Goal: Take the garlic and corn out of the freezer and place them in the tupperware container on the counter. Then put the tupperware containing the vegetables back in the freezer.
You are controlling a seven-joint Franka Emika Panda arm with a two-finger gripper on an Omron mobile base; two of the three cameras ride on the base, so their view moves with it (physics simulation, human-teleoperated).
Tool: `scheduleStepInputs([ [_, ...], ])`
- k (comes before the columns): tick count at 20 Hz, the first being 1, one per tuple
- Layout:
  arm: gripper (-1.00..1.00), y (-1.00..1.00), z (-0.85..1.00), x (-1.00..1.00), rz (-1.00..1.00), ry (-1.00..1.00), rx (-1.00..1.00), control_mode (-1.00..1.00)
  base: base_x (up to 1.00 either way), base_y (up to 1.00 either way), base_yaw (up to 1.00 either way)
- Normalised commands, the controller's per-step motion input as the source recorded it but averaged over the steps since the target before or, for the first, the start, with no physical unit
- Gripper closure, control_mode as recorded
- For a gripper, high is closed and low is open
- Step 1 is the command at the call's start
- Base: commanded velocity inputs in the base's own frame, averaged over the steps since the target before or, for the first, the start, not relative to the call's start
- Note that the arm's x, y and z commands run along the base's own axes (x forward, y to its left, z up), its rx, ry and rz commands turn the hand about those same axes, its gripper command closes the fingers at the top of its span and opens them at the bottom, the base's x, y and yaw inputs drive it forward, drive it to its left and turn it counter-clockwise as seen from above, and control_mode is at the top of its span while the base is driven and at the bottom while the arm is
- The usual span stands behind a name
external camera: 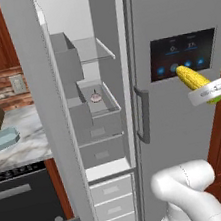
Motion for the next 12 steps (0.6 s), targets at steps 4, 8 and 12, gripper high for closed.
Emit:
scheduleStepInputs([
  [4,1.0,0.0,0.0,0.0,0.0,0.0,0.0,-1.0,0.0,0.0,0.0],
  [8,1.0,0.0,0.0,0.0,0.0,0.0,0.0,1.0,-0.37,-0.21,0.03],
  [12,1.0,0.0,0.0,0.0,0.0,0.0,0.0,1.0,-1.0,-0.91,0.31],
])
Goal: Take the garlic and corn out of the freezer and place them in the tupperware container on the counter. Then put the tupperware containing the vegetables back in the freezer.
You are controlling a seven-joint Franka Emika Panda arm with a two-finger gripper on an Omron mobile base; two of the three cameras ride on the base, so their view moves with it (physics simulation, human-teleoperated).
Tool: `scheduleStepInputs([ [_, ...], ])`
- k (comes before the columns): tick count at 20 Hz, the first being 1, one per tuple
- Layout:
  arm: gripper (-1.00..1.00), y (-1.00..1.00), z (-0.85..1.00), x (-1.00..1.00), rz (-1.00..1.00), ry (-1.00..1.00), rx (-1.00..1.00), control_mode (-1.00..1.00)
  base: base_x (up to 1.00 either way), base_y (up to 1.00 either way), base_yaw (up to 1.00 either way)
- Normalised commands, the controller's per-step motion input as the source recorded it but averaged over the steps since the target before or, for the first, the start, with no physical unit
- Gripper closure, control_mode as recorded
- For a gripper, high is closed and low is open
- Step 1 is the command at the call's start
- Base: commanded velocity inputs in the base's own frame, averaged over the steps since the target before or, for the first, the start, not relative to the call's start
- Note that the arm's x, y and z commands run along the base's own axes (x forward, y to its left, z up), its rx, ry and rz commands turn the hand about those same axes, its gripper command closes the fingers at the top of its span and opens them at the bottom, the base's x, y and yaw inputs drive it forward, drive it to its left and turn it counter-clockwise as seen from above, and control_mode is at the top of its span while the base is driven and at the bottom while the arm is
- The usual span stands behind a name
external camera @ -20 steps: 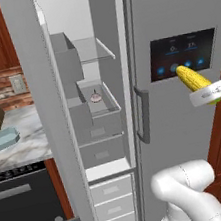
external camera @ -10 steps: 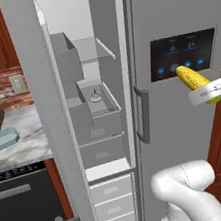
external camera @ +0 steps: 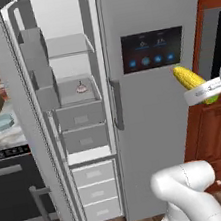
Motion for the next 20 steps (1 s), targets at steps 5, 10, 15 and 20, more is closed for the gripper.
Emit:
scheduleStepInputs([
  [5,1.0,0.0,0.0,0.0,0.0,0.0,0.0,1.0,-0.96,-0.38,0.59],
  [10,1.0,0.0,0.0,0.0,0.0,0.0,0.0,1.0,-0.22,0.0,1.0],
  [15,1.0,0.0,0.0,0.0,0.0,0.0,0.0,1.0,0.0,0.0,1.0],
  [20,1.0,0.0,0.0,0.0,0.0,0.0,0.0,1.0,-0.39,0.23,0.98],
])
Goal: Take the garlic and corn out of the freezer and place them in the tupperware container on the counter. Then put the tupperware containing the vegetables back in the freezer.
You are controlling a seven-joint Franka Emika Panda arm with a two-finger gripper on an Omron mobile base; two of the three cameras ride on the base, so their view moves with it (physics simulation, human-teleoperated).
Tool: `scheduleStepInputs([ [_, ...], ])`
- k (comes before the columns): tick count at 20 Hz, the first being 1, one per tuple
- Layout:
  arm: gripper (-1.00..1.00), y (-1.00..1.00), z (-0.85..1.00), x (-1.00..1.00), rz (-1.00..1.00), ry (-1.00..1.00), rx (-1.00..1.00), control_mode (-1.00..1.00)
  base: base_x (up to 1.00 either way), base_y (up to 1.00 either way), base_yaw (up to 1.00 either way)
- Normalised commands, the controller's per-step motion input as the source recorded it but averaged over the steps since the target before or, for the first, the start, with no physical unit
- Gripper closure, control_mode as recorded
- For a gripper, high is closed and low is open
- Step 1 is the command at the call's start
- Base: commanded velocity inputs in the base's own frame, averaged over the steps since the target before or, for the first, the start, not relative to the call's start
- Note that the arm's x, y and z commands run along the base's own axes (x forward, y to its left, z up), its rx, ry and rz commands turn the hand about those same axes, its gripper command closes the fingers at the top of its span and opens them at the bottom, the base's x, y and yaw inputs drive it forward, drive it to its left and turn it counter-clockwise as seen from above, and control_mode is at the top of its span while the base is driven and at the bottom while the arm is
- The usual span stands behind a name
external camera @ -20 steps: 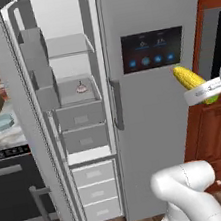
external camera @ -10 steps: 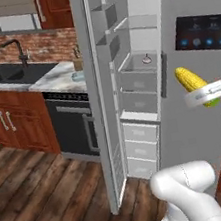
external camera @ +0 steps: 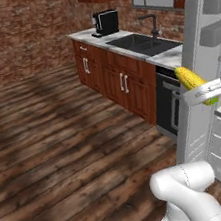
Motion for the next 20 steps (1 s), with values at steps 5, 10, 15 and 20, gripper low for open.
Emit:
scheduleStepInputs([
  [5,1.0,0.0,0.0,0.0,0.0,0.0,0.0,1.0,0.8,0.6,0.23],
  [10,1.0,0.0,0.0,0.0,0.0,0.0,0.0,1.0,1.0,0.32,0.0],
  [15,1.0,0.0,0.0,0.0,0.0,0.0,0.0,1.0,1.0,0.6,-0.09],
  [20,1.0,0.0,0.0,0.0,0.0,0.0,0.0,1.0,1.0,0.44,-0.25],
])
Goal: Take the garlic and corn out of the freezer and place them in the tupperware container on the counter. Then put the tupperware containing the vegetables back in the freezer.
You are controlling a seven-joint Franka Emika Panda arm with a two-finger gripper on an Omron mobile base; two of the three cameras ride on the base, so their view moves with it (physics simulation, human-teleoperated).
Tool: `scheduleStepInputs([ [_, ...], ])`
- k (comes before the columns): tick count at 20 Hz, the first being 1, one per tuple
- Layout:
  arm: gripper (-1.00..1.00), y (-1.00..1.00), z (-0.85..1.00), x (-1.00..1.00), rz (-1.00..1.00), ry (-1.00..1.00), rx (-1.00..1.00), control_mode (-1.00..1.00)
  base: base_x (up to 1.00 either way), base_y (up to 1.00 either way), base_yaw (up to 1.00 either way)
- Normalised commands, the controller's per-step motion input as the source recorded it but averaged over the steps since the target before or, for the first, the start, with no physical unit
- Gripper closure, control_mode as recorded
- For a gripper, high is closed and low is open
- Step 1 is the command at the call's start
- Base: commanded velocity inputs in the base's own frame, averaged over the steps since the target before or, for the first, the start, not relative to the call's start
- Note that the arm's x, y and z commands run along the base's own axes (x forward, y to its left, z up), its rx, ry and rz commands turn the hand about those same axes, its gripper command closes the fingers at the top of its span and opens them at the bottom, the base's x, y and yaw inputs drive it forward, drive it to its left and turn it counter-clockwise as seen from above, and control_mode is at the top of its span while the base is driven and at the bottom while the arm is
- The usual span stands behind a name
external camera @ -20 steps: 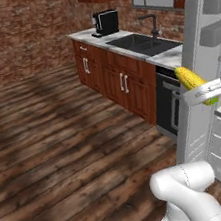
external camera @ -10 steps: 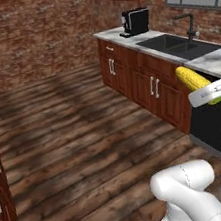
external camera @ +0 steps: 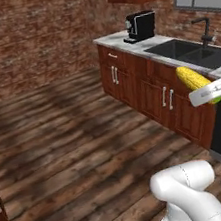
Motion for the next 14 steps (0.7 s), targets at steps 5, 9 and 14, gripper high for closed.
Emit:
scheduleStepInputs([
  [5,1.0,0.0,0.0,0.0,0.0,0.0,0.0,1.0,0.43,0.27,-0.67],
  [9,1.0,0.0,0.0,0.0,0.0,0.0,0.0,1.0,-0.1,0.01,-0.98],
  [14,1.0,0.0,0.0,0.0,0.0,0.0,0.0,1.0,-0.08,0.0,-0.99],
])
